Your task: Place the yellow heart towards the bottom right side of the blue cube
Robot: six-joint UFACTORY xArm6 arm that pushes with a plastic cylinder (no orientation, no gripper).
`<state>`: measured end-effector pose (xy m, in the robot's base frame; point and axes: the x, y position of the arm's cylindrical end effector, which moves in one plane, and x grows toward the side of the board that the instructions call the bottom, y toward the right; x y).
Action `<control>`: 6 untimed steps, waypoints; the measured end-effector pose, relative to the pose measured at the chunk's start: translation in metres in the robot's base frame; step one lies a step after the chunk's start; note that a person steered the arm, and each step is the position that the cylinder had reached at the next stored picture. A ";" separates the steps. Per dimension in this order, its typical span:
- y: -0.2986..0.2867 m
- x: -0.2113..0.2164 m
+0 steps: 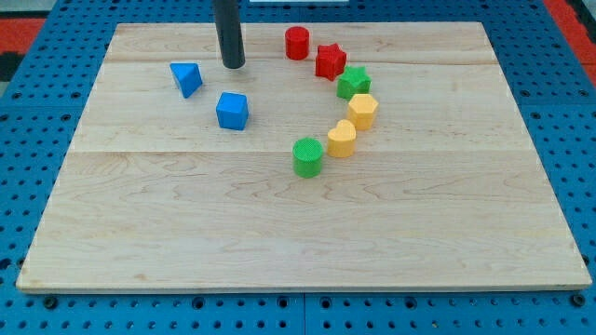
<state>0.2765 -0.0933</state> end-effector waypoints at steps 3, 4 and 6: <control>0.004 0.007; 0.019 0.040; 0.155 0.058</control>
<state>0.3343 0.0622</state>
